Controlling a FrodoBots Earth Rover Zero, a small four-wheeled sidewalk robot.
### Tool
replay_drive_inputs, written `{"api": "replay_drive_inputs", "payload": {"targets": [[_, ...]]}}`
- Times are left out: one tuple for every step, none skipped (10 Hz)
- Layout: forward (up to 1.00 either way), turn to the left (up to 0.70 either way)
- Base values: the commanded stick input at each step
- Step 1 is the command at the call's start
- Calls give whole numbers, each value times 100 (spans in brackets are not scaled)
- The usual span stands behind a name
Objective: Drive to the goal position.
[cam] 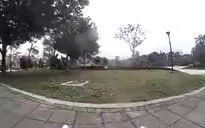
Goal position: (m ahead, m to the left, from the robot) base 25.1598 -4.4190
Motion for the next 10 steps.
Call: {"api": "replay_drive_inputs", "payload": {"targets": [[0, -100], [0, -100], [0, -100], [0, -100], [0, -100], [0, -100], [0, -100], [0, -100], [0, -100], [0, -100]]}}
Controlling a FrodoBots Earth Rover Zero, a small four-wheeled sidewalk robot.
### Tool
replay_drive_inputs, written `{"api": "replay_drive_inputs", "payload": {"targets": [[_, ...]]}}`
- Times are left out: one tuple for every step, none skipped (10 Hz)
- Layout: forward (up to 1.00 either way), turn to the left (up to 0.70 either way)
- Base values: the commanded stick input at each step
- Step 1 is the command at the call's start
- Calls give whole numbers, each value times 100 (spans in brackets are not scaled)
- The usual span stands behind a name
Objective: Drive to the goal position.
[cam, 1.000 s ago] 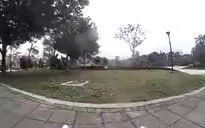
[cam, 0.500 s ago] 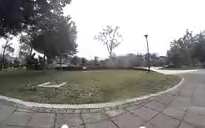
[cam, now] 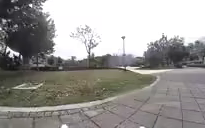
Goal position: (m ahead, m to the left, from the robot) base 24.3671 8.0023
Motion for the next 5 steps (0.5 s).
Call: {"api": "replay_drive_inputs", "payload": {"targets": [[0, -100], [0, -100], [0, 0], [0, 0], [0, 0]]}}
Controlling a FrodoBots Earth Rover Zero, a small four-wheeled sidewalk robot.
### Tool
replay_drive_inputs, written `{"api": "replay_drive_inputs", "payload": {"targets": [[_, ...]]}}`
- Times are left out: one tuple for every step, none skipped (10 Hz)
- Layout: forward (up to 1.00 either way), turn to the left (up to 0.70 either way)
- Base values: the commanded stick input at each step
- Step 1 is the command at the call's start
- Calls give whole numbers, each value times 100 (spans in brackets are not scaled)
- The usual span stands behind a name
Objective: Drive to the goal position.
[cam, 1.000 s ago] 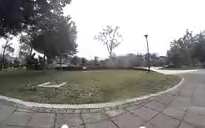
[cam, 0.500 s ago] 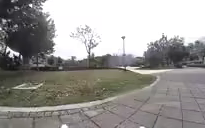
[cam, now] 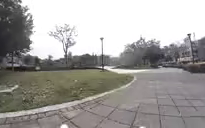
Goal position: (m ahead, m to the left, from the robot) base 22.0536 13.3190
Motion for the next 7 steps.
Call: {"api": "replay_drive_inputs", "payload": {"targets": [[0, 0], [0, -20], [0, -97], [0, -100], [0, -79], [0, -3], [74, 0]]}}
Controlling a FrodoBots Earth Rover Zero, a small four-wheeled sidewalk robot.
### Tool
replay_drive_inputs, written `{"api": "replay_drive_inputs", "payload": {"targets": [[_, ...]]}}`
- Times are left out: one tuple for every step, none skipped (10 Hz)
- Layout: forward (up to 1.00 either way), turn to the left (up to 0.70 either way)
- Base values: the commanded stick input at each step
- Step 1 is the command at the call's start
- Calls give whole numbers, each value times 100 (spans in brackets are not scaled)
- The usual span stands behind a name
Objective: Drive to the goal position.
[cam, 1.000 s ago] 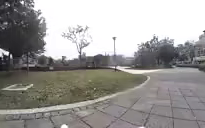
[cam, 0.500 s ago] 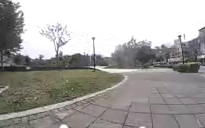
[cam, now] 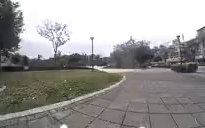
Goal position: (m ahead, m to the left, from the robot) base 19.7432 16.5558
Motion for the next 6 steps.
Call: {"api": "replay_drive_inputs", "payload": {"targets": [[100, 0], [100, -3], [100, -38], [100, -40], [100, -40], [100, -40]]}}
